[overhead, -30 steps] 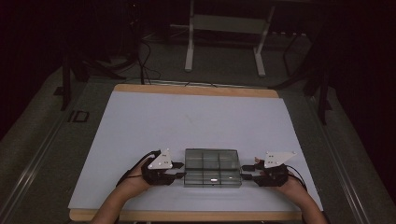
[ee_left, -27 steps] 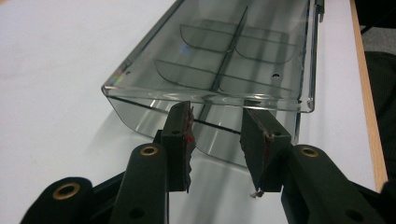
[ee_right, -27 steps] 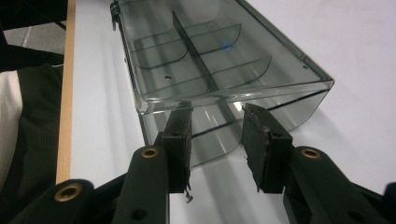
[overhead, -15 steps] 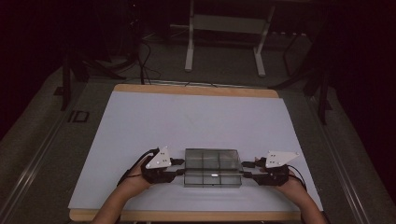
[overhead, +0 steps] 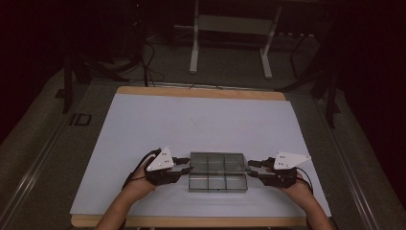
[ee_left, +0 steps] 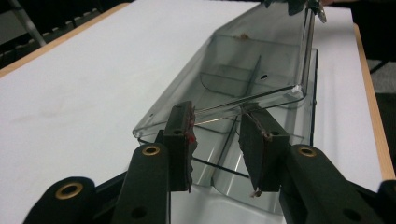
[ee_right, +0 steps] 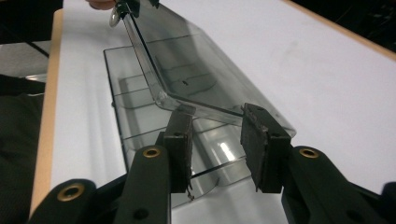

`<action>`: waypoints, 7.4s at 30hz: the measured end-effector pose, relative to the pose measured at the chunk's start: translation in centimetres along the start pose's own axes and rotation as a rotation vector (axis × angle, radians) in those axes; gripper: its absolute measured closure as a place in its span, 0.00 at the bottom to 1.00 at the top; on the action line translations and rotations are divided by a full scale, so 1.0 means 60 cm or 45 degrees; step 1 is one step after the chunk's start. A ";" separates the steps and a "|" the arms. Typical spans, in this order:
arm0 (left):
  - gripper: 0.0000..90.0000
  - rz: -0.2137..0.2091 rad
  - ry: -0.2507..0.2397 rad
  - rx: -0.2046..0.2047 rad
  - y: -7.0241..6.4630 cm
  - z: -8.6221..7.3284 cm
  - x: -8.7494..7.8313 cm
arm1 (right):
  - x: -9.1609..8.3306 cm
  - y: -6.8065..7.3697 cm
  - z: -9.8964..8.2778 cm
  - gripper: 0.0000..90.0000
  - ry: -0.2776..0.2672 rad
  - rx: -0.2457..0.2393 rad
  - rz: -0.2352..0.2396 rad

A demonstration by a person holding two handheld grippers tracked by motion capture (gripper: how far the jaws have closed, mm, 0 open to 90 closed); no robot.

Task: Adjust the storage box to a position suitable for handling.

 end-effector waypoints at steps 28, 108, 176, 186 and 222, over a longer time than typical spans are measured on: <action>0.85 0.206 -0.144 0.042 0.029 0.041 0.012 | 0.009 -0.024 0.040 0.85 -0.147 -0.017 -0.301; 0.79 0.419 -0.114 -0.236 0.092 0.018 0.081 | 0.084 -0.077 0.015 0.73 -0.052 0.289 -0.581; 0.62 0.371 0.017 -0.737 0.114 -0.018 0.123 | 0.119 -0.108 -0.005 0.64 0.141 0.639 -0.547; 0.60 0.363 0.038 -0.863 0.118 -0.028 0.128 | 0.122 -0.114 -0.013 0.61 0.186 0.783 -0.508; 0.44 0.354 0.126 -0.643 0.097 -0.022 0.102 | 0.115 -0.108 -0.005 0.53 0.225 0.734 -0.525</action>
Point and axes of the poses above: each handheld gripper's, and its own axes: x roughly forward along the jaws, z roughly out of its top, y roughly to its left, the point moved 7 cm from there along x, roughly forward along the jaws, and after that the axes turned 5 degrees about -y, right-handed, at the moved point
